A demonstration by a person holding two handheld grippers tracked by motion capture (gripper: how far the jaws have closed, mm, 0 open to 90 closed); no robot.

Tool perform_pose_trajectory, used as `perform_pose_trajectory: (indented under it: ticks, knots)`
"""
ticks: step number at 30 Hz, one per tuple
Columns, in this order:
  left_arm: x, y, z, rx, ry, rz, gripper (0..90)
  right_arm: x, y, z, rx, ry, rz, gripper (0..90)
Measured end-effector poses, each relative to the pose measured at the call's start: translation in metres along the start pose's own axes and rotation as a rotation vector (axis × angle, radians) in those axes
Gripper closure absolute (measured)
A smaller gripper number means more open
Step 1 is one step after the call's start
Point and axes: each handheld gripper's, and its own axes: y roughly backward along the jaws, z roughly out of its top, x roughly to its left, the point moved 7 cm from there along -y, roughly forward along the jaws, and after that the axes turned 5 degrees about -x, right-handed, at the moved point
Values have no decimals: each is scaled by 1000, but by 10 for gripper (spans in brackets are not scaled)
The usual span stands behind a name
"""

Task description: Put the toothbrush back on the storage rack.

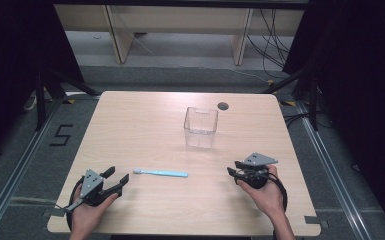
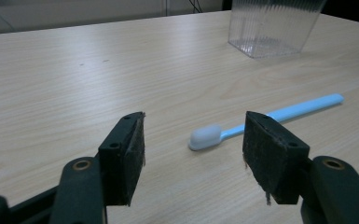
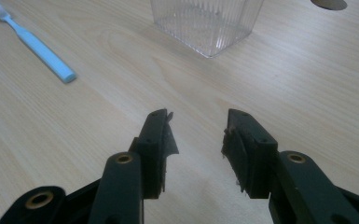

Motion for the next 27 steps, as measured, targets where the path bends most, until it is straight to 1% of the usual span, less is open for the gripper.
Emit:
perform_pose_trajectory:
  ticks: [1,2,3,4,5,6,7,8,9,10,11,12,13,14,15,16,17,18,19,20,22,23,24,25,26,27]
  knots:
    - [-1,-2,0,-9,-3,-12,389,2,0,0,2,4,4,596]
    - [-1,-3,0,-2,-10,-12,392,4,-2,2,-8,38,14,594]
    - [-2,-4,0,2,-11,-14,394,5,-3,2,2,54,21,594]
    - [-3,-5,2,6,-17,-14,396,7,-3,2,6,58,27,593]
    - [-4,-7,4,-2,-23,-27,400,8,-3,2,1,68,26,593]
    - [-4,-7,4,-2,-23,-27,404,8,-3,2,1,68,26,593]
    - [-6,-8,6,11,-40,-44,407,10,-2,2,3,71,34,593]
    - [-8,-10,8,10,-47,-57,410,11,-1,2,9,80,39,593]
    - [-9,-11,9,4,-48,-71,413,12,-1,2,1,79,43,593]
    - [-9,-11,9,4,-48,-71,415,12,-1,2,1,79,43,593]
    - [-9,-13,13,7,-65,-100,419,14,0,0,19,71,44,592]
    - [-9,-13,15,11,-72,-106,421,12,0,0,19,98,46,592]
    - [-9,-13,16,25,-78,-104,424,13,-1,-1,19,102,48,592]
    - [-9,-13,16,25,-78,-104,425,15,0,-1,21,89,47,591]
    - [-7,-14,19,42,-95,-124,425,15,1,-1,22,89,50,589]
    - [-7,-14,19,42,-95,-124,425,15,1,-1,22,89,50,589]
    - [-6,-15,22,63,-116,-154,426,21,3,-2,37,68,57,586]
    - [-6,-15,23,79,-92,-164,427,23,3,-1,32,69,56,586]
    - [-6,-16,25,92,-95,-173,427,22,2,1,27,115,63,585]
    - [-5,-17,27,103,-96,-187,426,24,2,2,34,116,68,584]
    - [-3,-19,31,129,-104,-194,427,28,1,3,40,117,78,581]
    - [-4,-20,32,133,-108,-208,426,28,0,3,44,127,85,580]
    - [-3,-21,33,143,-128,-218,427,30,0,2,54,121,89,579]
    - [-4,-22,33,158,-131,-228,427,31,-1,2,48,129,94,576]
    - [-4,-24,34,176,-157,-244,427,33,-1,2,55,113,100,572]
    - [-5,-26,34,182,-164,-261,431,33,-2,1,61,125,111,567]
